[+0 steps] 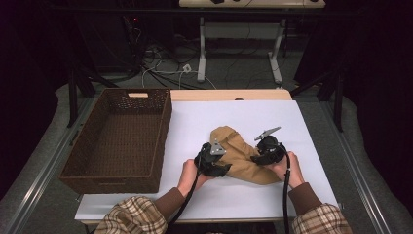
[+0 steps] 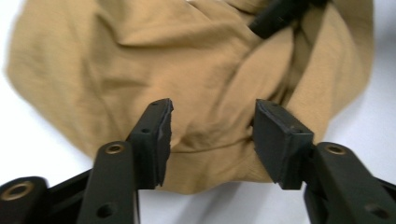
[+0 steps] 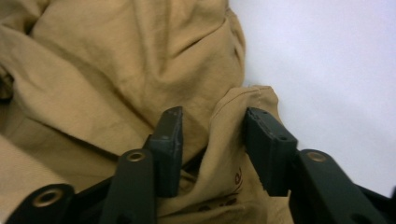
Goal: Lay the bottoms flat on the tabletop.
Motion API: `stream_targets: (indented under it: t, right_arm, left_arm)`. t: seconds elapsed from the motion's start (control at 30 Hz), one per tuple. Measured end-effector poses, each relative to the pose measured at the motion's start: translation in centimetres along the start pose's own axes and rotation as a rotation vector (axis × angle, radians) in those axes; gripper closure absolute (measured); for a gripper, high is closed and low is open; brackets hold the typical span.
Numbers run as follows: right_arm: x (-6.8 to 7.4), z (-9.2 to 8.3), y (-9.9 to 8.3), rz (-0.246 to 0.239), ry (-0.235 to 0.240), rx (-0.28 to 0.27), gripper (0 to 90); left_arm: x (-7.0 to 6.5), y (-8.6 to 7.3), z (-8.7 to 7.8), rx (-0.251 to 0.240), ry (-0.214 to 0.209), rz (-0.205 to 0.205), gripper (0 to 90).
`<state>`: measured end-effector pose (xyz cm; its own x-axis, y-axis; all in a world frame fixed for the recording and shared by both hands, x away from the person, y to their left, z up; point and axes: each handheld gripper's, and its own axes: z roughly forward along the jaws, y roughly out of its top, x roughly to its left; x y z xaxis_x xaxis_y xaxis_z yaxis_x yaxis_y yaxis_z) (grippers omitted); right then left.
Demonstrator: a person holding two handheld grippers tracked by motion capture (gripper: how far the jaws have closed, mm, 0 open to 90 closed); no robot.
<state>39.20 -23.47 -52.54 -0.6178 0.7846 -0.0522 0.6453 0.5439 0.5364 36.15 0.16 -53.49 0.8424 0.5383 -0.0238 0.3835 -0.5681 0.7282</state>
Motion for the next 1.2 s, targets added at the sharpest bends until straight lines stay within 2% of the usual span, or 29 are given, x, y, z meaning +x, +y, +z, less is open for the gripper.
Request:
stream_targets:
  t: [0.1, 0.23, 0.33, 0.43, 0.47, 0.6, 0.73, 0.9, 1.07, 1.2]
  right_arm:
    - [-0.2, -0.3, 0.2, 0.025, -0.012, -0.026, 49.5]
    - [-0.5, -0.6, 0.9, 0.032, -0.021, -0.066, 45.3]
    - [-0.6, 0.2, 1.6, 0.042, 0.025, -0.066, 43.7]
    - [-0.5, 1.5, 2.0, 0.032, 0.051, -0.006, 47.4]
    - [-0.4, 1.8, 2.0, 0.034, 0.054, 0.019, 51.7]
    - [-0.8, 2.3, 1.5, 0.043, 0.068, 0.018, 73.2]
    - [-0.5, 2.1, 1.5, 0.04, 0.049, 0.006, 84.3]
    - [-0.3, 0.9, 1.5, 0.026, 0.019, -0.052, 85.6]
    - [-0.5, -0.9, 1.2, 0.035, -0.003, -0.117, 85.6]
    - [-0.9, -1.3, 0.9, 0.053, -0.036, -0.133, 85.1]
  left_arm:
    - [-0.4, -0.2, 0.2, 0.027, -0.017, 0.03, 49.9]
    - [-0.4, -0.4, 0.5, 0.051, -0.024, 0.039, 50.2]
    - [-0.3, -0.5, 0.6, 0.067, -0.024, 0.042, 50.2]
    - [-0.3, -0.7, 0.7, 0.085, -0.02, 0.052, 49.7]
    - [-0.3, -0.7, 0.6, 0.09, -0.014, 0.051, 48.6]
    - [0.1, -0.8, 0.0, 0.098, 0.025, 0.018, 37.6]
    - [0.5, -1.3, -0.7, 0.104, 0.05, -0.012, 35.5]
    - [0.7, -1.8, 0.4, 0.108, 0.043, -0.019, 45.5]
    - [1.1, -1.8, 1.2, 0.053, 0.031, -0.025, 56.1]
    - [1.4, -1.3, 2.1, 0.015, 0.058, -0.025, 57.6]
